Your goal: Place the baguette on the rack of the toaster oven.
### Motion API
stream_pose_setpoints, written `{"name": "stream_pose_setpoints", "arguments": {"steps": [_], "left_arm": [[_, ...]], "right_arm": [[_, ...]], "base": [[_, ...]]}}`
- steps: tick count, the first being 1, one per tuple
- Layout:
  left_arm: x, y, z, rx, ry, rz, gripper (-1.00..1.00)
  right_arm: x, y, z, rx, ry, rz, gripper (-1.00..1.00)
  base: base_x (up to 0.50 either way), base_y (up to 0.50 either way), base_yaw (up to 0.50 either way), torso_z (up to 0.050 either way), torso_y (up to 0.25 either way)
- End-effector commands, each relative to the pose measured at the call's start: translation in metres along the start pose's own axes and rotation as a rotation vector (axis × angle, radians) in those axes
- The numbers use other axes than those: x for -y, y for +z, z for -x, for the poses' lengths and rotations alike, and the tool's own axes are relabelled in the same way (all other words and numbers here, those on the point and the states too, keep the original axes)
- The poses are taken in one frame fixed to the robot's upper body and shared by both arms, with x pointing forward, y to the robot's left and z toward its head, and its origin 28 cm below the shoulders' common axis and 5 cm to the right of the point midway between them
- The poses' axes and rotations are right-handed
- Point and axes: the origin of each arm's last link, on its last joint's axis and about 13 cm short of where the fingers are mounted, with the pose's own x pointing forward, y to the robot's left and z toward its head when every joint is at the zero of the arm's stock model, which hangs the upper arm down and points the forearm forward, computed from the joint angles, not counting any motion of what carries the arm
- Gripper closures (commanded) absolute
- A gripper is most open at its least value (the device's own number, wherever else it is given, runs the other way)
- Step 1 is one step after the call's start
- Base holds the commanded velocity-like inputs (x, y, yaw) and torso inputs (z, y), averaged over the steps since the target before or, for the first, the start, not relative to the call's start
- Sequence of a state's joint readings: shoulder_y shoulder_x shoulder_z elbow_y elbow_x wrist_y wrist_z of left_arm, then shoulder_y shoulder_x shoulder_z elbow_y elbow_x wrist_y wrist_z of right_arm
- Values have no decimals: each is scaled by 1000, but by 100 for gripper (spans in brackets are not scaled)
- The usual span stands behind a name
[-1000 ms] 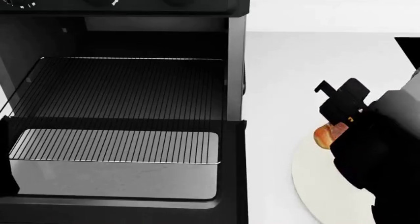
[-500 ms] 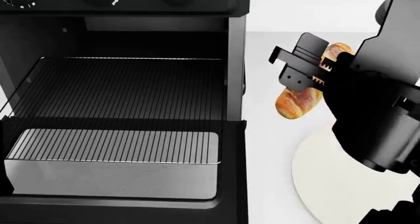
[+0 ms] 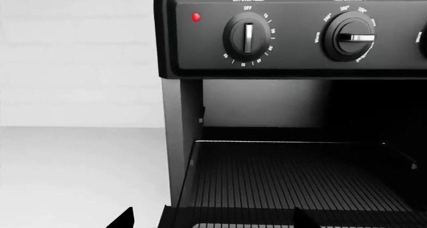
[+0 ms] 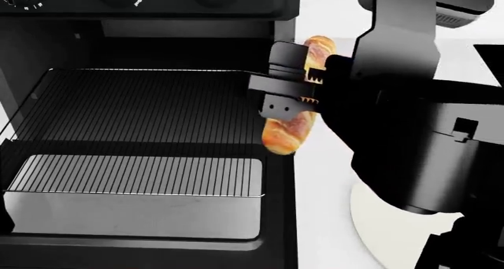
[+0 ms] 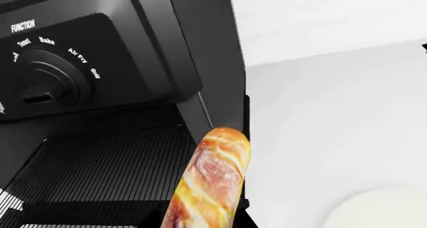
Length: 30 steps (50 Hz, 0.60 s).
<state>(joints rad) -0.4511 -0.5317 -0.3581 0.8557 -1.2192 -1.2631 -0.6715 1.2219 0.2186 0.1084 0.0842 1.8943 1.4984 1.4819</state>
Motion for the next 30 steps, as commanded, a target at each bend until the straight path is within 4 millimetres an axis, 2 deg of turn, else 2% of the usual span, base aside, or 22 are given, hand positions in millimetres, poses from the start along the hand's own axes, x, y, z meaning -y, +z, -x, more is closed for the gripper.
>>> {"name": "stream_pose_setpoints", "arguments": {"steps": [1, 10, 22, 30], "left_arm": [[-3, -1, 2, 1, 4, 8, -100], [-2, -1, 1, 3, 4, 13, -100], [-2, -2, 1, 2, 7, 18, -100], [-3, -3, 1, 2, 8, 20, -100]], "right_arm": [[-21, -1, 0, -38, 102, 73, 100], [-33, 3, -9, -58, 142, 87, 100], [-46, -10, -33, -128, 186, 95, 100], [-53, -4, -40, -125, 199, 88, 100]], "base": [[0, 0, 0, 0, 0], [0, 0, 0, 0, 1], [0, 0, 0, 0, 0], [0, 0, 0, 0, 0]]}}
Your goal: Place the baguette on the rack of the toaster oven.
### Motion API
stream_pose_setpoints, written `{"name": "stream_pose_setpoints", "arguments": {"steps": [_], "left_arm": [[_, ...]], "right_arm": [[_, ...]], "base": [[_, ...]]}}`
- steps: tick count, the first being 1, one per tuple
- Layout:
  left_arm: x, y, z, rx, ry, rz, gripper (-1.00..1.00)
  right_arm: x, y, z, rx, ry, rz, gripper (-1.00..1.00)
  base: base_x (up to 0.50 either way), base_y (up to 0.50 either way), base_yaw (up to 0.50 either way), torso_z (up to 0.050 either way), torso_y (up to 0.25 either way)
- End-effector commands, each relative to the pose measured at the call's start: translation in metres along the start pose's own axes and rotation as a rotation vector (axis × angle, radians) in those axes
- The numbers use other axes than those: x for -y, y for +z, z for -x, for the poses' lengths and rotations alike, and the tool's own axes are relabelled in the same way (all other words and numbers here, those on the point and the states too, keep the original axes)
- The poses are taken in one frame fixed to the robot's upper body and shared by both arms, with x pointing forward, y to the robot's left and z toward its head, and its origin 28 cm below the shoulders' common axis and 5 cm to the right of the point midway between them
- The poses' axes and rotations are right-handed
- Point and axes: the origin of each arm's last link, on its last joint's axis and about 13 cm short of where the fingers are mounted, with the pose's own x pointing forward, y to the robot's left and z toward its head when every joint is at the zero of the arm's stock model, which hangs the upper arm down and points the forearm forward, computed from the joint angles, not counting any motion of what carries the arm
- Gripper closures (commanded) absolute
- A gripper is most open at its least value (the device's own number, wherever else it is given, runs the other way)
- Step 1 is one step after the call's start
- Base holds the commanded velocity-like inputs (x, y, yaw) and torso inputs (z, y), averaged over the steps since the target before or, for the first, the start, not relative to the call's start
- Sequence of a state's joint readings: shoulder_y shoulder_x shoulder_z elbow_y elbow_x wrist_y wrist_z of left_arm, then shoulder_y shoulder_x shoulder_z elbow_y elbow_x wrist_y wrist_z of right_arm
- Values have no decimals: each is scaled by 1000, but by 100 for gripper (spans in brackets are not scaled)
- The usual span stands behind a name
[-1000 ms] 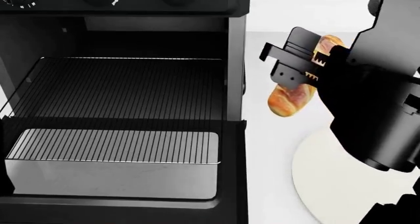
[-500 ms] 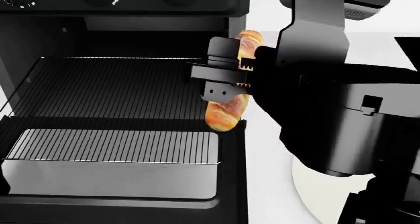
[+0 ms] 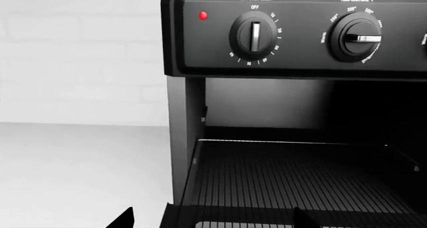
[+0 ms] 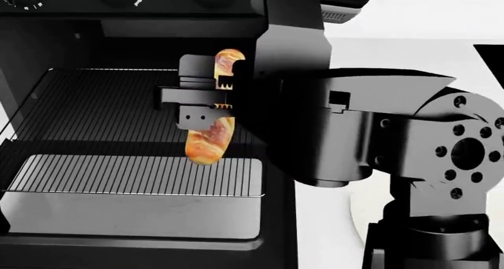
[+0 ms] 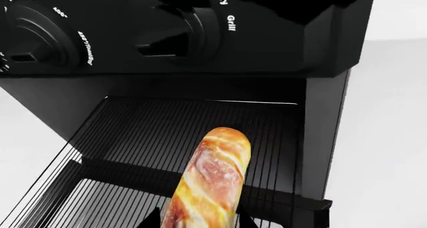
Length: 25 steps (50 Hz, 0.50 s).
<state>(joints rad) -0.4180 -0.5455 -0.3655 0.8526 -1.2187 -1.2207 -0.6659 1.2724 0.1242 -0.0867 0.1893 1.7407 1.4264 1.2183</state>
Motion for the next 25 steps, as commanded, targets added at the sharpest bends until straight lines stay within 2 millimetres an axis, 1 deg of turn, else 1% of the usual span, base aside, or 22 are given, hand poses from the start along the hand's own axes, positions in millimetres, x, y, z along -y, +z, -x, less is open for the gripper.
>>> {"name": "stream_pose_setpoints", "arguments": {"steps": [1, 5, 17, 25], "left_arm": [[-1, -1, -1, 1, 4, 2, -100], [-3, 0, 0, 0, 9, 8, -100], [-6, 3, 4, 11, 6, -6, -100], [-4, 2, 2, 11, 5, 7, -100]], "right_arm": [[-10, 2, -14, -19, 34, 18, 100], [-10, 0, -20, -38, 35, 20, 100], [-17, 4, -28, -55, 53, 33, 100], [-17, 4, -33, -61, 49, 28, 100]], "base": [[0, 0, 0, 0, 0], [0, 0, 0, 0, 0], [0, 0, 0, 0, 1], [0, 0, 0, 0, 0]]}}
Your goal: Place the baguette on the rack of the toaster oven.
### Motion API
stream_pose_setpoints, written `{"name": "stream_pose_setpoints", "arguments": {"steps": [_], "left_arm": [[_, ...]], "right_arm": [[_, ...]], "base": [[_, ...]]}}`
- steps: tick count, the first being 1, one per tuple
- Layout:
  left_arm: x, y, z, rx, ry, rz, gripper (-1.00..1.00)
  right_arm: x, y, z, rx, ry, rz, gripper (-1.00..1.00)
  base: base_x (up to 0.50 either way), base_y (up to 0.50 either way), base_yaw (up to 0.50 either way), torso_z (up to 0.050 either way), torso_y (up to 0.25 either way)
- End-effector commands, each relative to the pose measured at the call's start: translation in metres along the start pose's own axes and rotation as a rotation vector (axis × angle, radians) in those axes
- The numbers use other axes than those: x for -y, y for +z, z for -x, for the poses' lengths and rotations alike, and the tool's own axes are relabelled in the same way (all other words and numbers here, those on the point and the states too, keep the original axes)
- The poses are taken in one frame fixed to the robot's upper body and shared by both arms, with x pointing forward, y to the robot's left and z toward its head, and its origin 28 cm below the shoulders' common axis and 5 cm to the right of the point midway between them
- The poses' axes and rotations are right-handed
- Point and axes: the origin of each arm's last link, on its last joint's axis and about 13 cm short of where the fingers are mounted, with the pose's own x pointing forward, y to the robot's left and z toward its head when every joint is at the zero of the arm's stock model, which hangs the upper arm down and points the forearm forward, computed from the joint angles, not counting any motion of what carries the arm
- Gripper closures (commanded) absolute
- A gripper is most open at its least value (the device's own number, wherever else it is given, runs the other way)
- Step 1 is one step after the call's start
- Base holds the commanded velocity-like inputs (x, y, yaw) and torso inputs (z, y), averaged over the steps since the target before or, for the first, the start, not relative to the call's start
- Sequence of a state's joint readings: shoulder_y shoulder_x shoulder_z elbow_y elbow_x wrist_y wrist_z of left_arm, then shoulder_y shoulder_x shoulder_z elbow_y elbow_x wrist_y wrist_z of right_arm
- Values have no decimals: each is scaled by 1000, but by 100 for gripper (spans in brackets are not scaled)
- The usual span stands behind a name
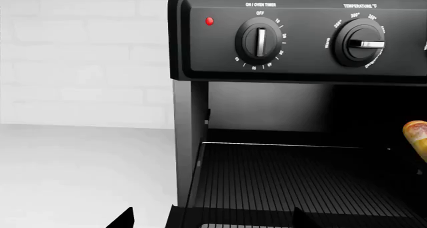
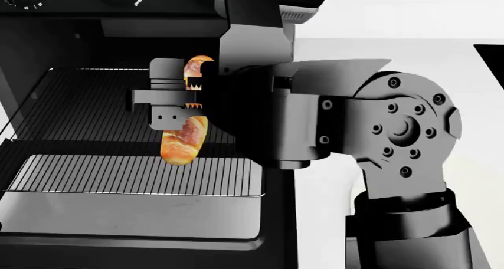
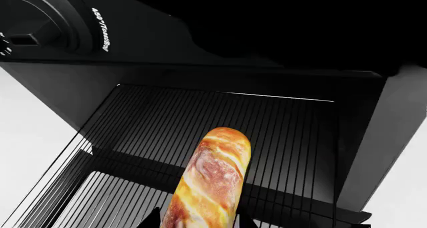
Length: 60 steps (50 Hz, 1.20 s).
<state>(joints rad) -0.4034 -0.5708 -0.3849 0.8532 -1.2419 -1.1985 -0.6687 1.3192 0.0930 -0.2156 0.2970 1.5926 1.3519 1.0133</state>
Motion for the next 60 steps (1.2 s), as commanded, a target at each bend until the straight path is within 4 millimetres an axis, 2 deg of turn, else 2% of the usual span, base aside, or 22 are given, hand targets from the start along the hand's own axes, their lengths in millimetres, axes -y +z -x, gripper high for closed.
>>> {"name": "stream_pose_setpoints", "arguments": {"steps": [1, 19, 60], "left_arm": [[0, 0, 0, 2, 0, 4, -100], [-1, -4, -1, -4, 8, 11, -100], [-1, -5, 0, -2, -4, 2, -100]], "right_arm": [[-3, 2, -7, -6, 8, 5, 100], [-4, -3, -25, -22, 5, 13, 100], [-2, -17, -30, -79, -1, -13, 100]], "base": [[0, 0, 0, 0, 0], [0, 0, 0, 0, 0], [0, 0, 0, 0, 0]]}}
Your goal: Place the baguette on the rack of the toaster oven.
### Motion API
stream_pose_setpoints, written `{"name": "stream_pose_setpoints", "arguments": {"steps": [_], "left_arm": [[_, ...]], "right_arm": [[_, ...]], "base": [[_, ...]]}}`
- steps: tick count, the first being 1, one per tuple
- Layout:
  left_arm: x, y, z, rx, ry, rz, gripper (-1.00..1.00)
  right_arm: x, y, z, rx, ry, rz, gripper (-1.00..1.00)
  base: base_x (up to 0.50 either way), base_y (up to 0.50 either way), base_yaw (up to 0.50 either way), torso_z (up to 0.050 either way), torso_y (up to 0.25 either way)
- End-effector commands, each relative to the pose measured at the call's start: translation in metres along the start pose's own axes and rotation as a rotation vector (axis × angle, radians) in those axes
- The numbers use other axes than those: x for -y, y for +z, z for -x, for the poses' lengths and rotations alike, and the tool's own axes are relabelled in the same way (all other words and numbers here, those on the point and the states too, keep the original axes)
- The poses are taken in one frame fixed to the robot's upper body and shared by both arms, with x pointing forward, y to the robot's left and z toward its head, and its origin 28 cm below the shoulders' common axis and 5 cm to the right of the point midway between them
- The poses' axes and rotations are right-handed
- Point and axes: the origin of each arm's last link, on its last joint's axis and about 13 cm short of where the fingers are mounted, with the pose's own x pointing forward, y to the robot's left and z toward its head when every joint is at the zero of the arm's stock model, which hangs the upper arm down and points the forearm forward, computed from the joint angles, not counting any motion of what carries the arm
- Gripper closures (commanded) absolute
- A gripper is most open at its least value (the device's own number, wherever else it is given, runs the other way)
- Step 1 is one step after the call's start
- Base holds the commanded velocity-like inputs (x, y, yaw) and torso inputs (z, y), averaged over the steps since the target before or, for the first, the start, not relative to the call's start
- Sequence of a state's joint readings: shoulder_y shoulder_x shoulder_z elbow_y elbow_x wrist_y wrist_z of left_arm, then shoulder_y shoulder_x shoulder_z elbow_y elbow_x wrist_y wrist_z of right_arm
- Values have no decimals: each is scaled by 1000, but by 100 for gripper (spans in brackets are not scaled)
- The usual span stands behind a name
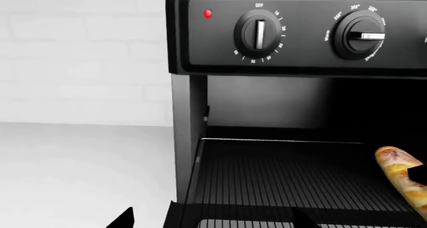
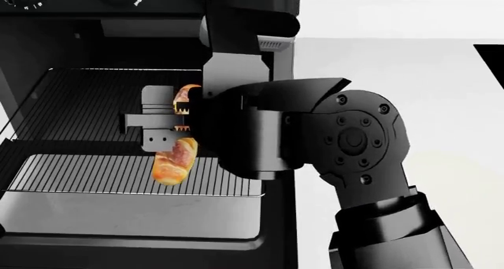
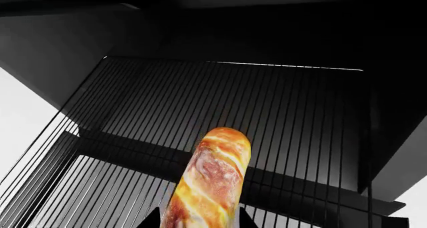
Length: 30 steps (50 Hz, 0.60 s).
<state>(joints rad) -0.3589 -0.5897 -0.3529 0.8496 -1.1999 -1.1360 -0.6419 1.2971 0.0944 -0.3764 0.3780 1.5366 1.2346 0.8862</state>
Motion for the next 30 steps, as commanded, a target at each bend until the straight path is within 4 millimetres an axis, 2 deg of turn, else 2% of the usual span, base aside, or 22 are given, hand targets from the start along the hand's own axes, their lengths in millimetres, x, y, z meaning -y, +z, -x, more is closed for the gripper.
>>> {"name": "stream_pose_setpoints", "arguments": {"steps": [1, 16, 17, 30], "left_arm": [[0, 1, 0, 3, 2, 6, -100], [-1, 0, 1, -2, 3, 7, -100], [-1, 0, 1, -1, 3, 8, -100], [-1, 0, 0, 0, 5, 9, -100]], "right_arm": [[0, -2, -1, -4, 0, -6, 100], [-1, -3, 0, -14, -3, 10, 100], [-1, -3, 1, -18, 1, 17, -100], [-3, -1, 5, -9, 0, 13, -100]], "base": [[0, 0, 0, 0, 0], [0, 0, 0, 0, 0], [0, 0, 0, 0, 0], [0, 0, 0, 0, 1]]}}
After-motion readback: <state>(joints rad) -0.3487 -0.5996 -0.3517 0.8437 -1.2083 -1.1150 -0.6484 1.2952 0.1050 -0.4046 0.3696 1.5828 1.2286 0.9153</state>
